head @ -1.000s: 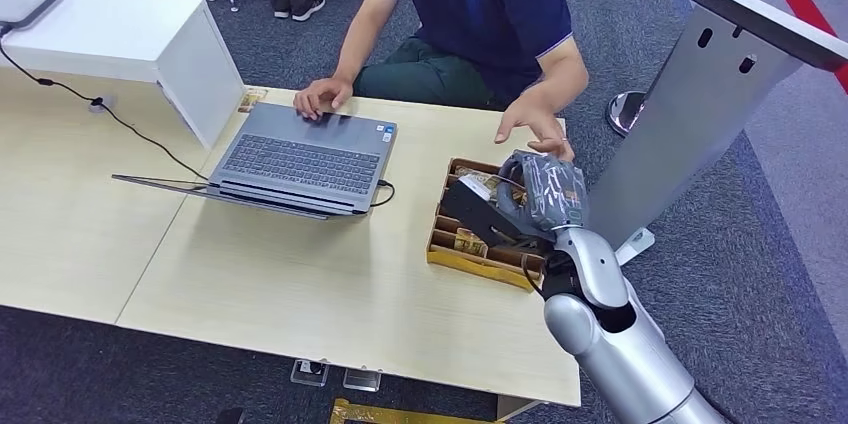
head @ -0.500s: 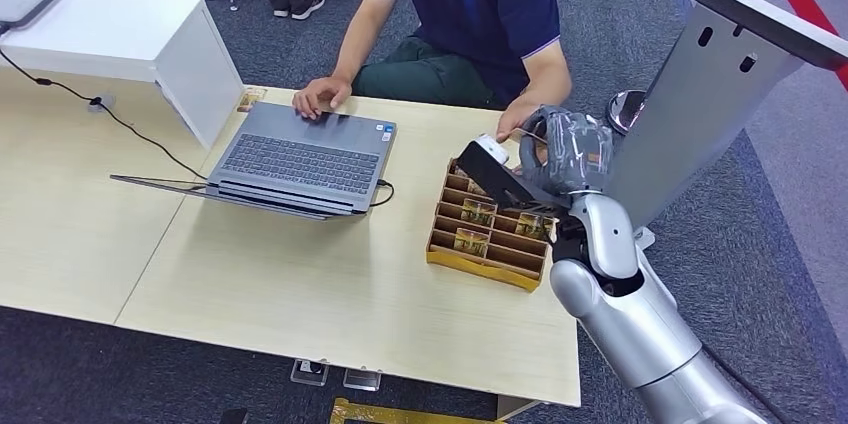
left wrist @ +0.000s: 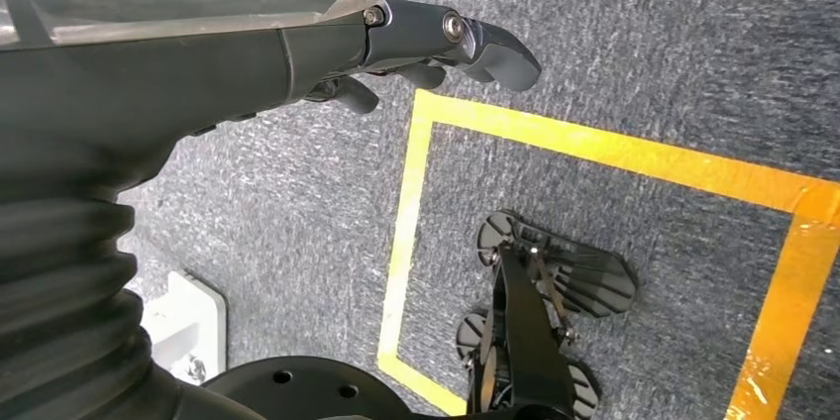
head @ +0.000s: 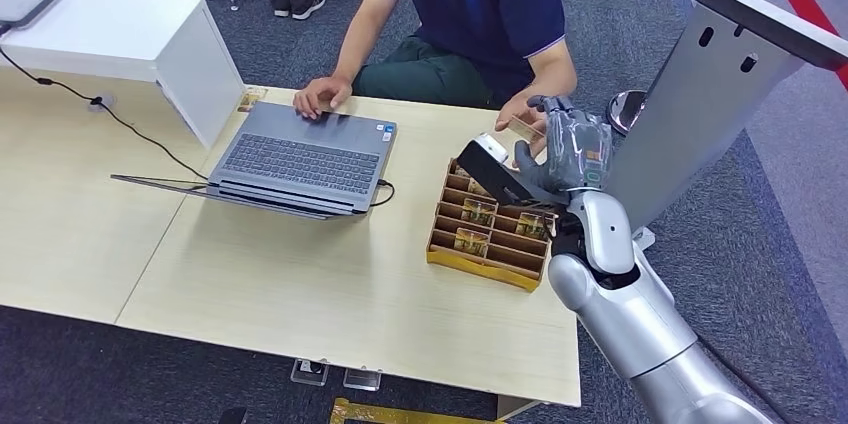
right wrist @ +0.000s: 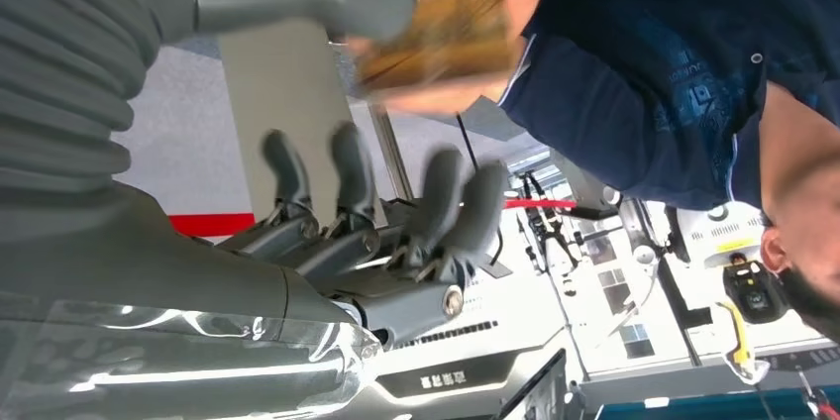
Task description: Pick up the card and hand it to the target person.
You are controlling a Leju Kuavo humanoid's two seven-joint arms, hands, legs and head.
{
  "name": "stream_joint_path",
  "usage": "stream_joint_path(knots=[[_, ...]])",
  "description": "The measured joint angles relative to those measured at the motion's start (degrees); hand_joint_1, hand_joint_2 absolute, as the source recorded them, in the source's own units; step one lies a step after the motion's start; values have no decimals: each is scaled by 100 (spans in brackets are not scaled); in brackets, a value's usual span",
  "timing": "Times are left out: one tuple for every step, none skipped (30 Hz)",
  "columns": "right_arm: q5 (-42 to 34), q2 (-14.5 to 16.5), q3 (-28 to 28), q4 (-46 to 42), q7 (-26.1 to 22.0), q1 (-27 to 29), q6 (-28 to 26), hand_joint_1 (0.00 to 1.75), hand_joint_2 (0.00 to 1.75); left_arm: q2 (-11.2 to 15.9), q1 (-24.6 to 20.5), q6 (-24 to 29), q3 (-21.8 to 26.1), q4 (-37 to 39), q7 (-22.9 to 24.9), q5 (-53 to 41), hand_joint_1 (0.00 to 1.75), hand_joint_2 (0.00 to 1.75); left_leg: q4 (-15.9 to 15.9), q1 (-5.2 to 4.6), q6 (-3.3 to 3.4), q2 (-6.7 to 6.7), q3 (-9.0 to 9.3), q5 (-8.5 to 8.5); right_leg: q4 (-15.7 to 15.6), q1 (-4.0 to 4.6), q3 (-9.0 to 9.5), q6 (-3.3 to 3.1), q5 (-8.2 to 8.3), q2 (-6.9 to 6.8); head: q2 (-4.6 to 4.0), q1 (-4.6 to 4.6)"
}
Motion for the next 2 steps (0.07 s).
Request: stream_joint_path(knots=[[-64,6,-1,16,-27,0,1,0,175,0,0,4,1,0,-13,4,0,175,0,0,0,0,0,0,0,0,0,0,0,0,0,1],[-95,9,-1,23,-41,0,1,0,175,0,0,6,1,0,-17,7,0,175,0,0,0,0,0,0,0,0,0,0,0,0,0,0]])
